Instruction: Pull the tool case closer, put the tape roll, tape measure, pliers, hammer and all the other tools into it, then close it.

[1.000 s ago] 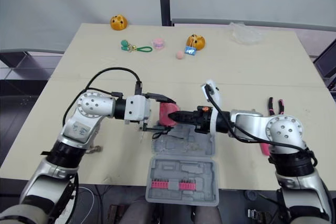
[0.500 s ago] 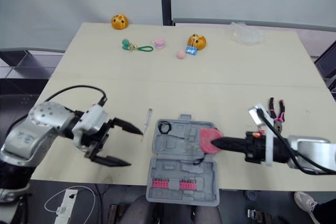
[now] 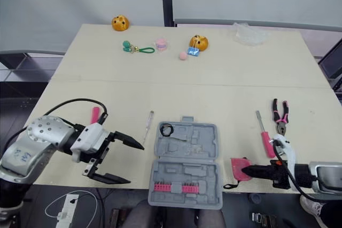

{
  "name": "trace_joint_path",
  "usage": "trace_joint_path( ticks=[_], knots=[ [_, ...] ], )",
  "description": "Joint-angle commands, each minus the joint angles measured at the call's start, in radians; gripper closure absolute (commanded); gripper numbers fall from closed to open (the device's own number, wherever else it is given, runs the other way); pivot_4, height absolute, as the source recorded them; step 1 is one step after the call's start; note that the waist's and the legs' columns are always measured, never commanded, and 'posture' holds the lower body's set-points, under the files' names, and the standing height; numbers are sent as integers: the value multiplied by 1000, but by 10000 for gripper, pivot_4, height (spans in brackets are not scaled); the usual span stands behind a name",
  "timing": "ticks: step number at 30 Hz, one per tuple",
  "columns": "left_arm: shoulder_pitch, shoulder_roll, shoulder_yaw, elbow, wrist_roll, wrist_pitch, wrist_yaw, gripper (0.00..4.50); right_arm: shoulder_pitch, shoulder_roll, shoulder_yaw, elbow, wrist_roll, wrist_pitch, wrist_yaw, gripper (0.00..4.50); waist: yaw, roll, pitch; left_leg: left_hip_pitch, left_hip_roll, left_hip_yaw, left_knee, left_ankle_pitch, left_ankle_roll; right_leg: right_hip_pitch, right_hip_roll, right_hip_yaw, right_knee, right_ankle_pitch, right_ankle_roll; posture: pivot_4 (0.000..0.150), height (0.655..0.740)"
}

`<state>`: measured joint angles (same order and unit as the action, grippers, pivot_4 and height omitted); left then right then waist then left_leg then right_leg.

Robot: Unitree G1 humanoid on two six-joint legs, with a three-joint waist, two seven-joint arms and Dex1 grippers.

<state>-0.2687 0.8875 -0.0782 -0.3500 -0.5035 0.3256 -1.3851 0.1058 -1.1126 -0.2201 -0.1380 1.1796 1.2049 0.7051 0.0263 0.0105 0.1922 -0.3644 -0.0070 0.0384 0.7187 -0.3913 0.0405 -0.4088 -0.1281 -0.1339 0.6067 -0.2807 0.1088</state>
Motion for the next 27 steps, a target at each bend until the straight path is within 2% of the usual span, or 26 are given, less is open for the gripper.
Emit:
trace_joint_path(
  ticks=[1,10,17,19,20,23,25,27],
  knots=[
    [-19,-14,-4,-39,3,-9,20,0,-37,35,26,25,-51,-3,46,39413,0,0,0,0,0,0,0,0,0,0,0,0,0,0,0,1500,7400],
    [-72,-30,-33,-7,38,-35,20,0,-61,94,50,25,-127,32,54,39413,2,0,0,0,-1,0,0,0,0,0,0,0,0,0,0,1500,7400],
    [-75,-29,-32,-14,33,-32,24,0,-65,99,11,57,-165,52,67,39413,2,0,0,1,-1,1,0,0,0,0,0,0,1,0,0,1500,7400],
    [-77,-32,-33,-13,36,-33,27,0,-50,85,-7,48,-169,59,77,28919,3,0,0,0,-1,1,0,0,0,0,0,0,1,0,0,1500,7400],
    [-78,-32,-34,-15,35,-32,29,0,-41,76,-21,41,-169,63,86,26608,4,0,0,0,-1,1,0,0,0,0,0,0,1,0,0,1500,7400],
    [-84,-33,-33,-20,31,-27,32,0,-4,32,-64,4,-190,41,130,11974,3,0,0,0,-1,1,0,0,0,0,0,0,1,0,0,1500,7400],
    [-89,-31,-30,-20,28,-26,31,0,56,-27,-84,-41,-252,-43,205,1071,3,1,0,1,-1,1,0,0,0,0,0,0,1,0,0,1500,7400],
    [-94,-29,-28,-17,27,-26,30,0,131,-82,-102,-82,-343,-181,297,422,3,1,0,1,-1,2,0,0,0,0,0,0,1,0,0,1500,7400]
  ],
)
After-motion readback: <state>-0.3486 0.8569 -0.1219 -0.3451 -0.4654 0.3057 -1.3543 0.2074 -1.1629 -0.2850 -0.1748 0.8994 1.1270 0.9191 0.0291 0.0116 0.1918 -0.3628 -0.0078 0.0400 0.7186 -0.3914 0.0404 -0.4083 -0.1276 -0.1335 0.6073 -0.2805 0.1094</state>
